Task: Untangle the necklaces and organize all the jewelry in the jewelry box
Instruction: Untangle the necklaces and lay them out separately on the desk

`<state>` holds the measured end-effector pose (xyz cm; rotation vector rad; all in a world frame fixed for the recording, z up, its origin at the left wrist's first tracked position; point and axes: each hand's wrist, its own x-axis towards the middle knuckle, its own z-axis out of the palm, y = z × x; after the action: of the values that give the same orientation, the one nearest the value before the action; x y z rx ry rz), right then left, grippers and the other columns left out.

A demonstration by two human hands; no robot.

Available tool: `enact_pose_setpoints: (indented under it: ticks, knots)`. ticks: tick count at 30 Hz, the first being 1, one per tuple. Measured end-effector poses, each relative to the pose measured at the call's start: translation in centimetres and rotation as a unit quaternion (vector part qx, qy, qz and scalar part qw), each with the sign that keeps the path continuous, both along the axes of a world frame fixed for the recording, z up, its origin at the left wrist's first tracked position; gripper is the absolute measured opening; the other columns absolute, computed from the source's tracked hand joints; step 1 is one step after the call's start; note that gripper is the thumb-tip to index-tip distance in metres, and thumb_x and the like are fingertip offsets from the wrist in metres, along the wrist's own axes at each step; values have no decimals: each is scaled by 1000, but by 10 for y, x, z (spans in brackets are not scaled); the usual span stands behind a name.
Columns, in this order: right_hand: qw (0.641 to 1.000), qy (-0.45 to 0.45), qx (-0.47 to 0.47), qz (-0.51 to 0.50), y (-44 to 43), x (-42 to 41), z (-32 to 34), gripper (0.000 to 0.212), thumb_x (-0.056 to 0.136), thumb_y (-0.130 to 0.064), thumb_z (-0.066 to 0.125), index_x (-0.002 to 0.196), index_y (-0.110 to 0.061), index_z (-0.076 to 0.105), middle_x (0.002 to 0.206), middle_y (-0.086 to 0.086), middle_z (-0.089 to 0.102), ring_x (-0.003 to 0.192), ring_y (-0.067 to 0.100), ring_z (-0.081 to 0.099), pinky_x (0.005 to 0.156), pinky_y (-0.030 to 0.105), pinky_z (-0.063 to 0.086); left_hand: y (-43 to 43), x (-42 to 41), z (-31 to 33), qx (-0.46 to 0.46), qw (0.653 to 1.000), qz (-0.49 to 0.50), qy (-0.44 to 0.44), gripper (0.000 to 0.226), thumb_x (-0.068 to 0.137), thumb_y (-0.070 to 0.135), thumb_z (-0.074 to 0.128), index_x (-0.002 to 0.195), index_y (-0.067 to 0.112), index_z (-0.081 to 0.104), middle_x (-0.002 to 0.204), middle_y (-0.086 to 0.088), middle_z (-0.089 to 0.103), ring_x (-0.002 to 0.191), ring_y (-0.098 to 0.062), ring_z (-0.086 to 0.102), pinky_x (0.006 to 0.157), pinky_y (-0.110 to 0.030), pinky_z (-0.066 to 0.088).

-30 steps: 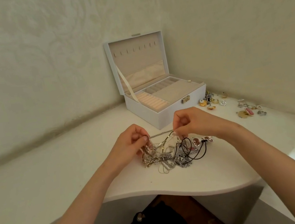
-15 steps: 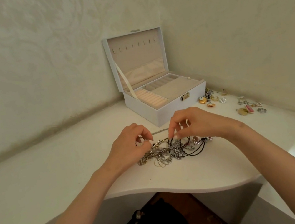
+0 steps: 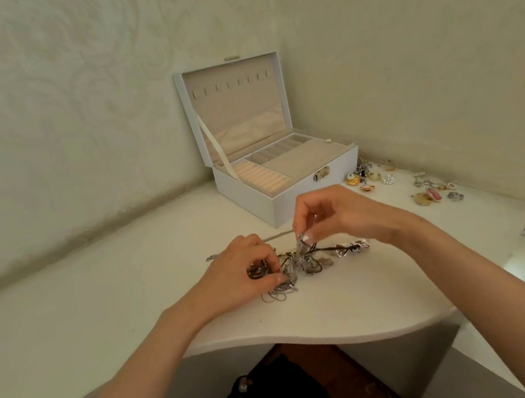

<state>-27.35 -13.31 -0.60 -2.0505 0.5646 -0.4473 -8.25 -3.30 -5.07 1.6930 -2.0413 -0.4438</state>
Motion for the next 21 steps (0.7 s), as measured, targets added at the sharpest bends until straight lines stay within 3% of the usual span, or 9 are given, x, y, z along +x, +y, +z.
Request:
enact_pose_setpoints:
  ticks: [3,7,11,15,19,21]
  knots:
    - [995,-94,42,-6,-3,-2,4,11,80,8,63,80,-1,58,73,9,67,67,16,60,67,24,48,-2,-1,1,3,1000,0,-6,24,82,33,69,71,41,49,97,8,55,95,-5,44,80,-20,34]
    - [980,-182,73,-12,-5,-1,8,10,76,-4,61,77,-11,54,68,10,69,61,19,57,60,25,44,-1,-2,2,-4,1000,-3,8,22,81,28,70,74,36,51,92,10,58,91,-5,47,81,-23,38]
    - [982,-176,66,-12,-4,1,10,9,78,-9,61,80,-11,53,69,8,71,65,16,60,62,22,44,-1,-4,2,-35,998,21,55,22,81,26,70,87,37,52,90,20,57,90,-1,48,80,-23,39]
    - [981,-177,81,-3,-3,5,6,9,82,-8,60,82,-12,51,80,18,71,64,22,61,59,24,44,-4,-15,9,-59,990,31,120,22,82,30,69,100,31,56,91,26,57,91,2,49,79,-12,37]
    - [980,-175,93,-17,-2,5,6,11,89,-2,57,87,-11,51,89,16,73,59,18,56,57,25,42,-11,-21,10,-39,989,31,140,5,86,22,65,86,19,61,76,21,59,74,3,54,70,-12,40]
    - [986,-144,58,-52,0,5,5,11,89,-2,59,90,-12,54,87,7,73,65,14,60,60,22,44,-13,-20,7,-31,981,44,184,10,88,16,62,80,17,56,78,13,65,64,0,56,69,-19,47]
